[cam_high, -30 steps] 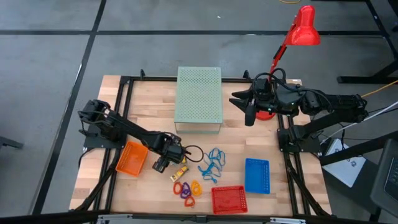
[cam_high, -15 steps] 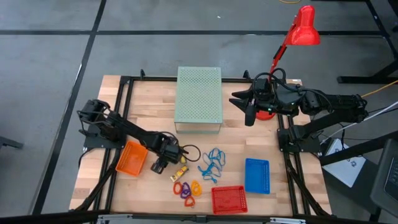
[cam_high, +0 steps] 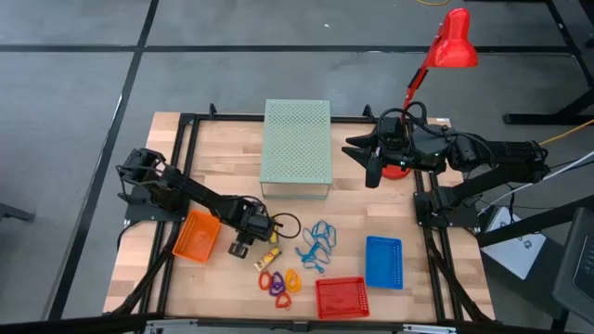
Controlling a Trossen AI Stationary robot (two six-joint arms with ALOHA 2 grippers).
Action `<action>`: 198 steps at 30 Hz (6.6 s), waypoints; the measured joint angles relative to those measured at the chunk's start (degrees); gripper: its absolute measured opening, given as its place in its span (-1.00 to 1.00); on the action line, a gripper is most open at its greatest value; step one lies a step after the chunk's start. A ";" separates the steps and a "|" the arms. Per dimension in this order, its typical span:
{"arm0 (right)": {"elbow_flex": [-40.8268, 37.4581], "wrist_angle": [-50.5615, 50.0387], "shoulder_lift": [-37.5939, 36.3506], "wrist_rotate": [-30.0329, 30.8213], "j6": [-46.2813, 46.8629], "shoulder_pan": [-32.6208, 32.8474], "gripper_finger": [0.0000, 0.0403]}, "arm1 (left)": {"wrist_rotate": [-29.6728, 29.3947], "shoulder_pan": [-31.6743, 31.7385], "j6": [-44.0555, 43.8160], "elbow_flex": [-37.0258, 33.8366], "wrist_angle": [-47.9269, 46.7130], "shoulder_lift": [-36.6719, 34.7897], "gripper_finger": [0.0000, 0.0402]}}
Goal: Pick & Place Office Desk Supplies
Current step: Put the yellow crayon box into the orange bin
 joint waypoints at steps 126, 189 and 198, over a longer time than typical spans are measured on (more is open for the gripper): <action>-0.02 -4.17 0.00 -17.62 -14.50 -6.13 -0.24 | -9.52 -1.33 -58.35 29.95 -11.13 5.60 0.12; -0.02 0.32 0.00 -18.82 -11.98 -6.49 0.02 | -31.67 -22.25 -104.20 41.19 -39.90 6.40 -0.67; -0.02 2.73 0.00 -15.85 -11.16 -6.60 0.02 | -28.76 -31.36 -118.75 36.02 -54.84 -1.67 -0.72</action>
